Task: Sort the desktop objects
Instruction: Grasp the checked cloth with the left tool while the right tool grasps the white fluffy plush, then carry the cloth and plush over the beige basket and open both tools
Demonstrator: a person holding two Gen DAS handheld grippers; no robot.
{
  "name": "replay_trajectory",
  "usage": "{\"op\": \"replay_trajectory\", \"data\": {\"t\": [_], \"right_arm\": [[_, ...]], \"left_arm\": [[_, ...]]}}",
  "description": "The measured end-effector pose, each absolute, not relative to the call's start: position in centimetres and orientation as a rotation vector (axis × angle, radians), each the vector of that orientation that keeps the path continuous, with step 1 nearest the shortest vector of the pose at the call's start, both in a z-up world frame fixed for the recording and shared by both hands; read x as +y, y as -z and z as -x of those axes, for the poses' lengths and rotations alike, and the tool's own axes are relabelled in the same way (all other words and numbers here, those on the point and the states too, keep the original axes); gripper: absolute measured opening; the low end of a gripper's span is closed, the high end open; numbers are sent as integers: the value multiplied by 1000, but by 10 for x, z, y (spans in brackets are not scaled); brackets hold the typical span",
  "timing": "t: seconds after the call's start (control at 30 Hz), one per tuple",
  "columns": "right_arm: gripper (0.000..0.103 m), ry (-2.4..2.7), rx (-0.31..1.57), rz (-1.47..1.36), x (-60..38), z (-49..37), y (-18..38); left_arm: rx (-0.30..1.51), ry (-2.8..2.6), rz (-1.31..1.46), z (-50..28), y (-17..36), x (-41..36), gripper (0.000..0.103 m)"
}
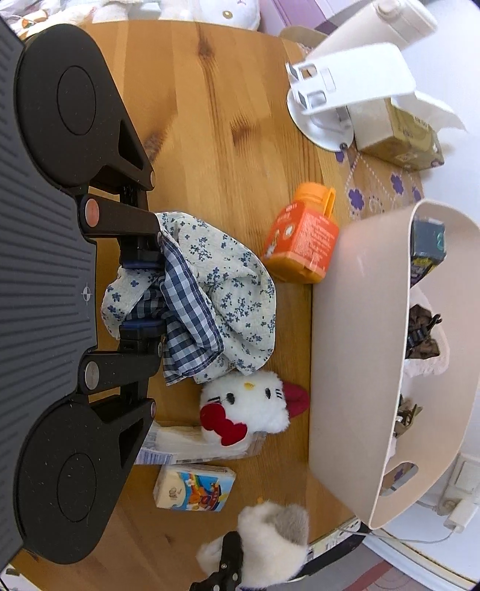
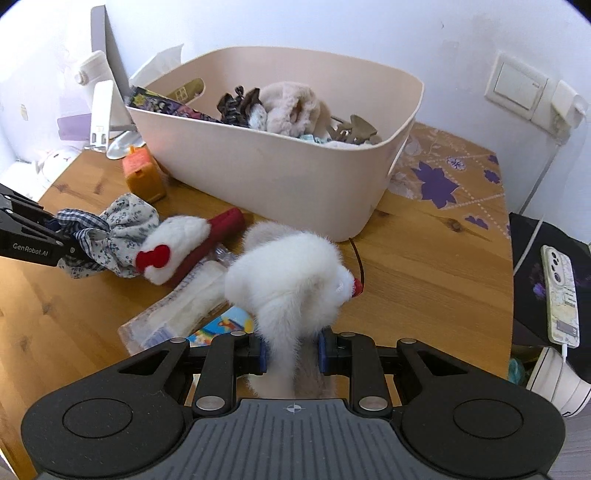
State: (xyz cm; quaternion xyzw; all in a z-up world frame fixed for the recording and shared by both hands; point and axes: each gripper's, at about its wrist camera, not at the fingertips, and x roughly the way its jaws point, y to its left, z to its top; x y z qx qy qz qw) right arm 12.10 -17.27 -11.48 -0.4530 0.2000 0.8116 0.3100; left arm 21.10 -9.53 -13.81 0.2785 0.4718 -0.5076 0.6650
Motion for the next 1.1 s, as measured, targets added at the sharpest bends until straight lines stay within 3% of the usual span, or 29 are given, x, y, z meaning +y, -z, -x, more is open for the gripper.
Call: {"op": "replay_trajectory", "data": {"t": [0.6, 1.1], "right_arm": [[22, -2190, 397, 1079, -206, -144, 70], [22, -2216, 285, 976, -198, -141, 30]], "left_arm": [[951, 1117, -529, -212, 90, -49, 24], [855, 1114, -453, -217, 49, -64, 24]]}}
